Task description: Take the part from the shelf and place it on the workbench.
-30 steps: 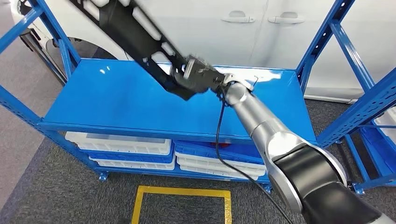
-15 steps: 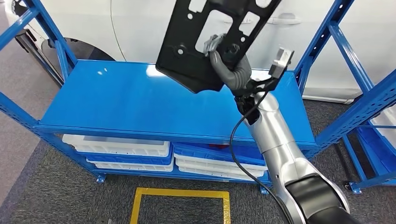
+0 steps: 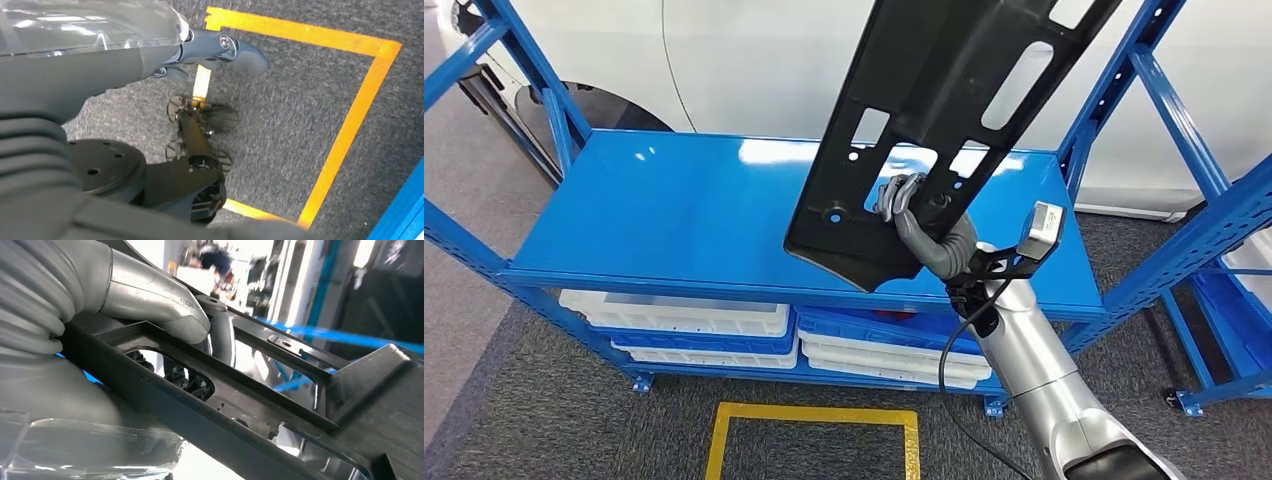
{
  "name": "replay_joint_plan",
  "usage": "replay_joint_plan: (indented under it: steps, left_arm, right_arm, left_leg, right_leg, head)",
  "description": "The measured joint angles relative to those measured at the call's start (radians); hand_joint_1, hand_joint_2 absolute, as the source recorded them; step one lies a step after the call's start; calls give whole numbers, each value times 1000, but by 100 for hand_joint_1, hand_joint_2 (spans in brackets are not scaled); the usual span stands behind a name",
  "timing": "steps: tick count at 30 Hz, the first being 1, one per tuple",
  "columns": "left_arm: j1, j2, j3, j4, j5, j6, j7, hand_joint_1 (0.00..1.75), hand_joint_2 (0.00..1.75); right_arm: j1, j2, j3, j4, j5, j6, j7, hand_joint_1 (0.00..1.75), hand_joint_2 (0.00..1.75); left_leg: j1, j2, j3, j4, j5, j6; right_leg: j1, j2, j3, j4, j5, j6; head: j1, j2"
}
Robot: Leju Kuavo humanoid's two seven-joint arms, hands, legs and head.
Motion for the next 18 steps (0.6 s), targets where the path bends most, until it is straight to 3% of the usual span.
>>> replay_joint_plan:
  steps: [1,3,5,7,8,9,10,11,13,18]
  left_arm:
    - [2,0,2,0,2,-3,-4,0,87]
    - [4,1,5,0,6,-10,-16,0,87]
    - [6,1,6,0,7,-16,-25,0,175]
    - [8,2,7,0,-3,-6,-22,0,175]
    - [10,2,5,0,-13,4,-15,0,175]
    - [11,2,3,0,-25,19,-5,0,175]
    - [12,2,0,0,-35,34,4,0,175]
    - [12,2,-2,0,-42,47,11,0,175]
    - [11,2,-7,0,-48,73,18,0,175]
    - [13,2,-13,0,-43,91,8,0,175]
  right_arm:
    - [10,-4,8,-11,-9,9,2,175,175]
    - [32,-13,25,-37,-19,16,5,175,175]
    - [56,-21,45,-63,-18,13,5,175,175]
    - [80,-31,60,-79,-19,11,3,175,175]
    - [88,-36,66,-83,-21,13,2,175,175]
    - [93,-40,71,-84,-26,14,1,175,175]
    - [95,-42,74,-84,-31,16,1,175,175]
    - [95,-44,76,-85,-35,18,0,175,175]
    - [94,-47,80,-86,-42,21,-1,175,175]
    - [94,-58,90,-87,-45,22,-2,175,175]
  left_leg:
    - [0,0,1,-1,-1,-5]
    - [1,1,-6,21,-21,-14]
    - [2,1,-49,121,-80,-21]
    - [3,1,-109,254,-136,-25]
    - [3,2,-125,288,-142,-25]
    - [3,2,-123,282,-128,-24]
    - [3,2,-98,232,-96,-22]
    - [3,2,-63,159,-59,-19]
    - [-1,1,-1,35,-17,-10]
    - [-3,1,17,-7,-7,15]
  right_leg:
    - [-1,0,1,-2,1,-6]
    - [-3,0,6,-10,5,-18]
    - [-4,-1,10,-15,7,-28]
    - [-1,-2,10,-15,6,-31]
    - [0,-1,10,-14,5,-32]
    - [1,0,10,-12,4,-32]
    - [1,1,11,-10,3,-32]
    - [1,3,12,-8,1,-31]
    - [3,5,11,-3,-3,-25]
    - [1,6,5,9,-12,0]
  head:
    - [0,0]
    - [0,0]
    - [0,0]
    - [0,0]
    - [0,0]
    - [0,0]
    - [0,0]
    - [0,0]
    - [0,0]
    - [0,0]
